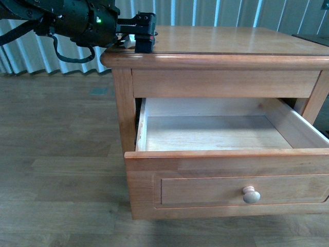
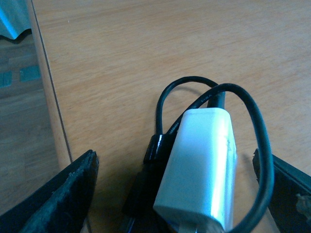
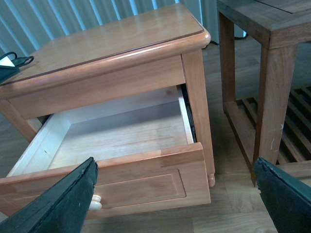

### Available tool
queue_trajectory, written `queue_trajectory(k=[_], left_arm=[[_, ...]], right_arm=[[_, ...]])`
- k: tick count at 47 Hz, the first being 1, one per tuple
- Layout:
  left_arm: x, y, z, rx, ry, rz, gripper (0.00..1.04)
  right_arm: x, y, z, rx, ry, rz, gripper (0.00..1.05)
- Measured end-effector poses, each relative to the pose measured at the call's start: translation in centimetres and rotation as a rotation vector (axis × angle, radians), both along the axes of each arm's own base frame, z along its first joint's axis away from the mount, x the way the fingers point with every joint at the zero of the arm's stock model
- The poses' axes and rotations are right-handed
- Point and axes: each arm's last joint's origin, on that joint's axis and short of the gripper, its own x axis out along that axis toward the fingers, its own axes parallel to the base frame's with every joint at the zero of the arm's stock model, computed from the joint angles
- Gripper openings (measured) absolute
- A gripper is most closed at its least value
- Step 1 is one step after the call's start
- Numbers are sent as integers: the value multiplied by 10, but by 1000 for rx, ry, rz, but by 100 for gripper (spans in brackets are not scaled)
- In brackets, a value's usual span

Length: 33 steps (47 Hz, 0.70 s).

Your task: Put charger into drawer

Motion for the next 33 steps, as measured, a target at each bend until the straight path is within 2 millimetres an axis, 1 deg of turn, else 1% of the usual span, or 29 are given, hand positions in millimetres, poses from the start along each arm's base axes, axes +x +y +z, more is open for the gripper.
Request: queue_trajectory(k=[1,3,5,9,15,18,23,29,33], left_arm=[[1,-1,-1,1,0,-1,98],[1,-2,0,1,-2,-3,94],[2,-3,0,1,-3,-6,87],[2,-5,-1,1,-2,-9,76],[4,-7,-2,4,-1,-8,50],[4,-7,-3,5,0,-6,40],[5,-7,-2,4,-1,-6,35],[5,-8,-1,-8,-13,-13,34],[3,-12,0,-18,-22,-31,34]], right_arm=[[0,0,0,0,0,0,96],[0,0,0,1,0,0,96],[0,0,0,0,0,0,96],[0,0,0,0,0,0,96],[0,0,0,0,0,0,96],[0,0,0,0,0,0,96],[0,0,0,0,0,0,96],[0,0,0,0,0,0,96],[0,0,0,0,0,0,96]])
